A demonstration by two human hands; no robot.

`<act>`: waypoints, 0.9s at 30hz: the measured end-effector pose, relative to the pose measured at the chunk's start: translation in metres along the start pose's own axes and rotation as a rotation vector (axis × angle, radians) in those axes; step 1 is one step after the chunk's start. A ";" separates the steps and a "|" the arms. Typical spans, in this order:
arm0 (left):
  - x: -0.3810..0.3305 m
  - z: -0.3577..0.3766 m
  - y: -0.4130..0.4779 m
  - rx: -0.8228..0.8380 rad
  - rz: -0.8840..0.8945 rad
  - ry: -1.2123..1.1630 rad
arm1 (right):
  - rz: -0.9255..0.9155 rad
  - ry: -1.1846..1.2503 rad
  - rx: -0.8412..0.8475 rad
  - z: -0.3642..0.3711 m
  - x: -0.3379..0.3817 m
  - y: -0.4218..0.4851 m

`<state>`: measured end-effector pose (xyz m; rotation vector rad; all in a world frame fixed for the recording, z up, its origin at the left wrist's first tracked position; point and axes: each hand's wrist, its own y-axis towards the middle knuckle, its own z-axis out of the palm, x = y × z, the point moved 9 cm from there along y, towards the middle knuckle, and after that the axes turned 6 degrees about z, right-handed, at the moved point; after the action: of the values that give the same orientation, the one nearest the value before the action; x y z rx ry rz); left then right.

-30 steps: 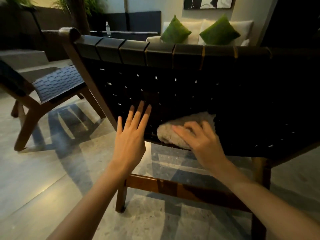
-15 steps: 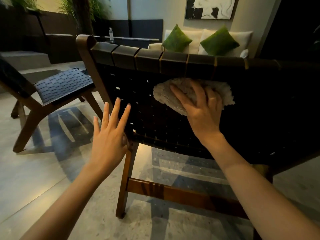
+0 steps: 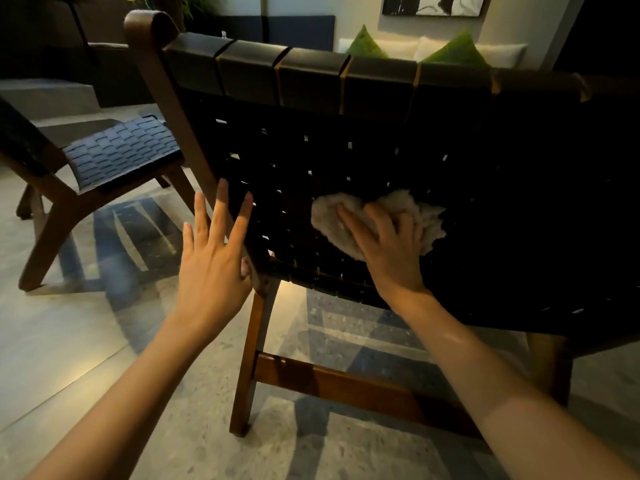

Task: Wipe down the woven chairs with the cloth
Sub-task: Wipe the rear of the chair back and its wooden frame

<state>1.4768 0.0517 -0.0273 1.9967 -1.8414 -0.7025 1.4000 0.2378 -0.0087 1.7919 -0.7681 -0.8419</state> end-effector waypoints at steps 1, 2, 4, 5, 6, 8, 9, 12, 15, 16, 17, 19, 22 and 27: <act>0.000 0.000 0.000 -0.001 0.003 -0.001 | -0.018 -0.011 0.065 0.013 0.004 -0.016; 0.001 0.001 0.001 0.005 0.002 0.007 | -0.018 -0.029 0.130 0.025 0.005 -0.033; 0.003 0.003 0.000 0.024 -0.012 0.028 | 0.010 -0.072 0.322 0.050 0.009 -0.064; 0.004 0.002 0.001 0.028 -0.016 0.032 | 0.055 -0.116 0.481 0.065 0.008 -0.081; 0.004 0.002 0.001 0.029 -0.017 0.033 | 0.107 -0.164 0.683 0.082 0.006 -0.097; 0.003 0.000 0.000 0.022 -0.016 0.034 | 0.168 -0.137 1.000 0.110 0.003 -0.132; 0.002 -0.001 -0.001 0.021 -0.015 0.037 | 0.172 -0.108 1.049 0.111 0.003 -0.137; 0.001 -0.007 -0.004 0.008 -0.031 0.041 | 0.191 0.040 0.938 0.079 0.010 -0.110; 0.003 -0.013 -0.007 -0.018 -0.063 0.040 | 0.066 0.275 0.597 0.014 0.026 -0.064; 0.004 -0.014 -0.007 -0.021 -0.072 0.037 | -0.055 0.263 0.408 -0.012 0.036 -0.046; 0.005 -0.016 -0.007 -0.020 -0.079 0.037 | -0.151 0.233 0.227 -0.034 0.042 -0.028; 0.006 -0.018 -0.005 -0.009 -0.088 0.043 | -0.158 0.220 -0.020 -0.061 0.041 0.012; 0.004 -0.021 0.000 0.004 -0.097 0.049 | 0.008 0.139 -0.153 -0.071 0.032 0.064; 0.001 -0.023 0.000 0.025 -0.091 0.035 | 0.084 0.009 -0.089 -0.053 0.036 0.081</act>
<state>1.4898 0.0490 -0.0091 2.1066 -1.7570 -0.6684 1.4531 0.2092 0.0756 1.6721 -0.7827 -0.8005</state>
